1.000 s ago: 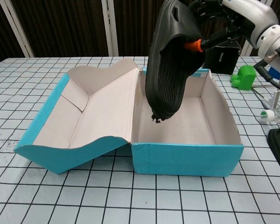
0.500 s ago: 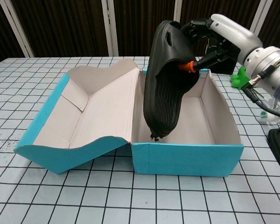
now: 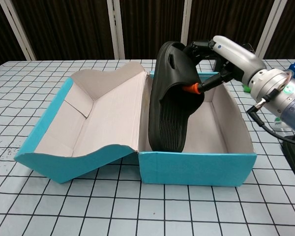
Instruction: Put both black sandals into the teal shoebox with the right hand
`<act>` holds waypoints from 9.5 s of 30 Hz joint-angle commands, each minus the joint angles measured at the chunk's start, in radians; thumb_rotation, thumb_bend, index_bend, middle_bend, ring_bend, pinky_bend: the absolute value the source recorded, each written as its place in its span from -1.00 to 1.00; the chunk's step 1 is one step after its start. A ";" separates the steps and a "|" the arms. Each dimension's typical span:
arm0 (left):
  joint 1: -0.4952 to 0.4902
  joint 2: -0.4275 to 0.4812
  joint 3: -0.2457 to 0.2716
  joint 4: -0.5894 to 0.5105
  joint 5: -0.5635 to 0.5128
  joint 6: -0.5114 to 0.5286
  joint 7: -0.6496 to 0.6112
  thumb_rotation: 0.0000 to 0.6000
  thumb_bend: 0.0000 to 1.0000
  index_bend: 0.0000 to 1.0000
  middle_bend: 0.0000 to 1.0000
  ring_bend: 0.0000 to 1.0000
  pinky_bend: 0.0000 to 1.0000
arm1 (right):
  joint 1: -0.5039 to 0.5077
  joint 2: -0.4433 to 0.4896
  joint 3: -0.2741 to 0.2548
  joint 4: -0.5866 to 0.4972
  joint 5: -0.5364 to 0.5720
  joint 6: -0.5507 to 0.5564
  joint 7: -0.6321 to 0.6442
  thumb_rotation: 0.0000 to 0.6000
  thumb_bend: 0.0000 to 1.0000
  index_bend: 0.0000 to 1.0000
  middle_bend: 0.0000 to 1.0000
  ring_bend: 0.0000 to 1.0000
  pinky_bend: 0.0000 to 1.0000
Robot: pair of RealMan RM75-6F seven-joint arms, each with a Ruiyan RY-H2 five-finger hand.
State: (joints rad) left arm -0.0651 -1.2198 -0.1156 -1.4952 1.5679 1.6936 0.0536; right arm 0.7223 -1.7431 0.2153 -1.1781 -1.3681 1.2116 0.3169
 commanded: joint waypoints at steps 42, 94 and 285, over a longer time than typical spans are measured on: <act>0.001 0.006 -0.001 0.000 -0.004 0.001 -0.013 1.00 -0.60 -0.72 -1.00 -1.00 -0.85 | 0.020 -0.047 0.002 0.017 0.021 -0.160 -0.095 1.00 -0.05 0.28 0.11 -0.34 -0.74; 0.002 0.012 0.005 -0.006 0.001 -0.002 -0.014 1.00 -0.60 -0.72 -1.00 -1.00 -0.85 | 0.036 -0.106 0.094 0.002 0.304 -0.263 -0.448 1.00 -0.05 0.28 0.11 -0.33 -0.77; 0.014 0.034 -0.005 -0.028 -0.038 -0.013 -0.022 1.00 -0.60 -0.72 -1.00 -1.00 -0.85 | -0.609 0.582 -0.329 -0.659 0.144 0.014 -0.660 1.00 -0.79 -0.76 -0.80 -0.81 -1.00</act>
State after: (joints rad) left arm -0.0509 -1.1854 -0.1208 -1.5227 1.5295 1.6810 0.0317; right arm 0.1136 -1.1609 -0.1142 -1.8380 -1.2234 1.2257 -0.3420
